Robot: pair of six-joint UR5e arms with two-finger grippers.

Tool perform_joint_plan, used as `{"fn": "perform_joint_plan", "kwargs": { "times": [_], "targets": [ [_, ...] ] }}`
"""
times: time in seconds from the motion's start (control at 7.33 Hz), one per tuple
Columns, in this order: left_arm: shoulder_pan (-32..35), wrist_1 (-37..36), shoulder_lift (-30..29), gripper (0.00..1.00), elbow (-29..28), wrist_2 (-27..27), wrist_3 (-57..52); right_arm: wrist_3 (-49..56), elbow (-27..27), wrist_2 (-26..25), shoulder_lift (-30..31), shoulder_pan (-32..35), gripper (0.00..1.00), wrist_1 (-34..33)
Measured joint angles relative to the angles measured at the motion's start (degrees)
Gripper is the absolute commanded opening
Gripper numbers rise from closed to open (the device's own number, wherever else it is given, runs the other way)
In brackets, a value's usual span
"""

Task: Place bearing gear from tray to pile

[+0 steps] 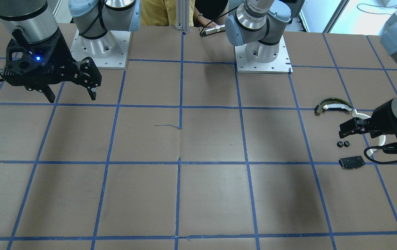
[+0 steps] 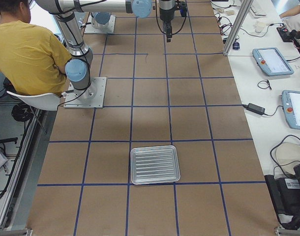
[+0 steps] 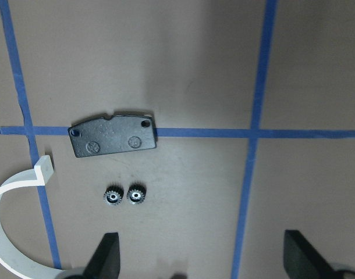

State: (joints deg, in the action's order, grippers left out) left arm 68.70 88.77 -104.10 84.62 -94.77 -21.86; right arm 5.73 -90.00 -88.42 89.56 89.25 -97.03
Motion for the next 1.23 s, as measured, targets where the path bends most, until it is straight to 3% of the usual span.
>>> {"fn": "perform_joint_plan", "kwargs": {
  "times": [0.41,1.23],
  "targets": [
    [10.7,5.4,9.2,1.00,-0.4,1.6,8.3,0.1,0.0,0.1,0.0,-0.1,1.00,0.0],
    [18.4,5.9,11.8,1.00,4.1,2.2,17.9,0.4,0.0,-0.9,0.0,-0.3,1.00,0.7]
  ]
}}
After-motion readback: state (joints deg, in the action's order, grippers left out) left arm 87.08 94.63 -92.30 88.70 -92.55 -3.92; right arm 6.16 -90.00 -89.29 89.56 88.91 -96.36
